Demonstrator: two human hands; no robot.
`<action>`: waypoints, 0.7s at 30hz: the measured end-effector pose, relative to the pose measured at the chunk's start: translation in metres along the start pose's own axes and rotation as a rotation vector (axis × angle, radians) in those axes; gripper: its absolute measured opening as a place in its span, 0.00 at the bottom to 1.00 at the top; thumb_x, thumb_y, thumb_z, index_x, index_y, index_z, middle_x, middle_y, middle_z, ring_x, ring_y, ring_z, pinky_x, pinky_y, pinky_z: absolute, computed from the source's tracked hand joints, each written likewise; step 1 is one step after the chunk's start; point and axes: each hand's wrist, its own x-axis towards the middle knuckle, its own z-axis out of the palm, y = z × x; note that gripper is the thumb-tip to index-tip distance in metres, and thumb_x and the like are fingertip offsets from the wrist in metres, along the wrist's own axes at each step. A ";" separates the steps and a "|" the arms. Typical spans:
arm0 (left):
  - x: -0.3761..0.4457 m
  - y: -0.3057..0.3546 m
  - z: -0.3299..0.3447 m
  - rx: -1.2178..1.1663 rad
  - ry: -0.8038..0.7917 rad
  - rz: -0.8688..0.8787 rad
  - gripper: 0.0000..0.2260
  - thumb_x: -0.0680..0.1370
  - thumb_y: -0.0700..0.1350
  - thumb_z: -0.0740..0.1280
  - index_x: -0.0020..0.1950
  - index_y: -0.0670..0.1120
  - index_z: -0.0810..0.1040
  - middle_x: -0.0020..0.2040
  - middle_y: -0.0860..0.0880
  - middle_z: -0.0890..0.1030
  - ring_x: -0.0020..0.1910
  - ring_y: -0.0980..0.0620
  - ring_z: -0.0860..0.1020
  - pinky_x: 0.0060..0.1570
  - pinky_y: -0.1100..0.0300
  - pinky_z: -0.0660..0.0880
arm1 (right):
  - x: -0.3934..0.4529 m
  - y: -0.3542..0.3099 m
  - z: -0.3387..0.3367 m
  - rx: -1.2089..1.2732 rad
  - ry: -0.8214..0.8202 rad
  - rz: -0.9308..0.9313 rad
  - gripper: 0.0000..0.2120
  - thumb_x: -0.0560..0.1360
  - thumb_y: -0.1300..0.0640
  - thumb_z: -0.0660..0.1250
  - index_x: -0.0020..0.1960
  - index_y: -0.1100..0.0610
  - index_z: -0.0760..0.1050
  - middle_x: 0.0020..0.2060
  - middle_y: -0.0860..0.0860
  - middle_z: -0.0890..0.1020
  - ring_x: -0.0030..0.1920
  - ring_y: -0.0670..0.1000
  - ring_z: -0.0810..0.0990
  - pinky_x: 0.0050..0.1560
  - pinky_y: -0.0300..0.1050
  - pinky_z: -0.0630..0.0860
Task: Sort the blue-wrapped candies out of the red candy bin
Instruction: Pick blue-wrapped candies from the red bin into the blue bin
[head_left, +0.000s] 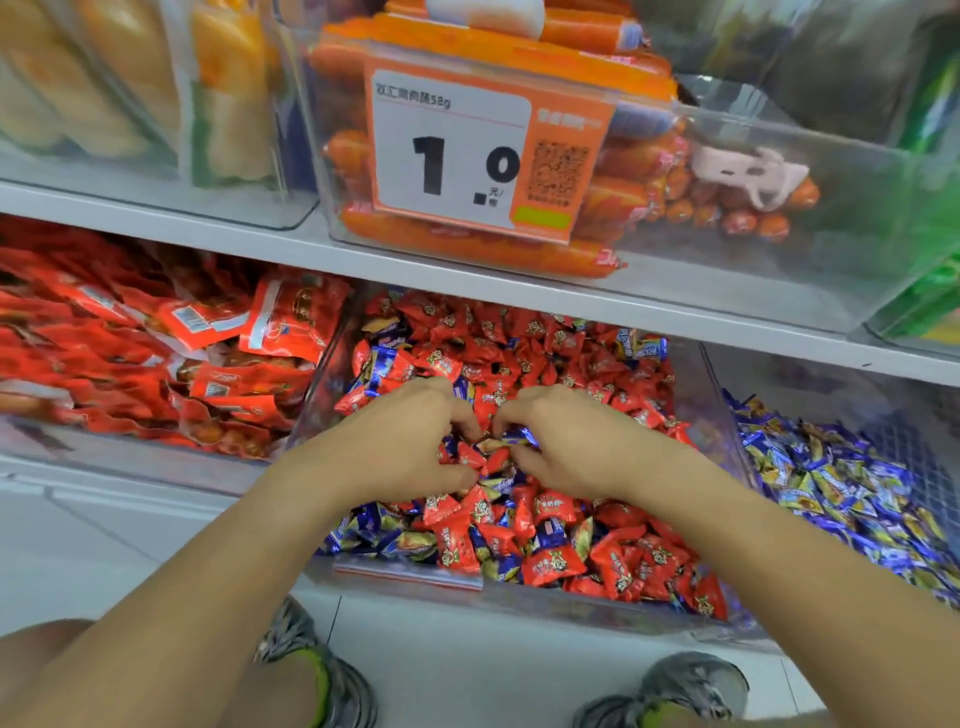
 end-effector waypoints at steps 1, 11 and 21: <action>-0.001 0.001 -0.002 -0.037 0.020 -0.005 0.18 0.72 0.58 0.73 0.59 0.54 0.78 0.49 0.55 0.71 0.50 0.59 0.71 0.51 0.61 0.71 | -0.001 0.003 -0.003 0.031 0.015 0.001 0.11 0.77 0.53 0.65 0.59 0.51 0.78 0.51 0.50 0.81 0.51 0.53 0.79 0.52 0.50 0.76; -0.009 0.011 -0.014 -0.388 0.142 -0.064 0.17 0.69 0.67 0.62 0.46 0.56 0.79 0.41 0.54 0.78 0.39 0.59 0.75 0.38 0.67 0.72 | -0.023 -0.006 -0.024 0.486 0.168 0.005 0.09 0.75 0.48 0.72 0.50 0.52 0.82 0.30 0.37 0.76 0.33 0.40 0.74 0.36 0.30 0.66; -0.040 -0.006 -0.016 -0.235 0.003 -0.174 0.07 0.78 0.55 0.67 0.45 0.54 0.72 0.46 0.53 0.81 0.28 0.59 0.75 0.34 0.63 0.75 | 0.010 -0.007 -0.021 0.459 0.092 0.081 0.10 0.80 0.58 0.59 0.58 0.49 0.75 0.44 0.50 0.82 0.37 0.50 0.79 0.42 0.50 0.77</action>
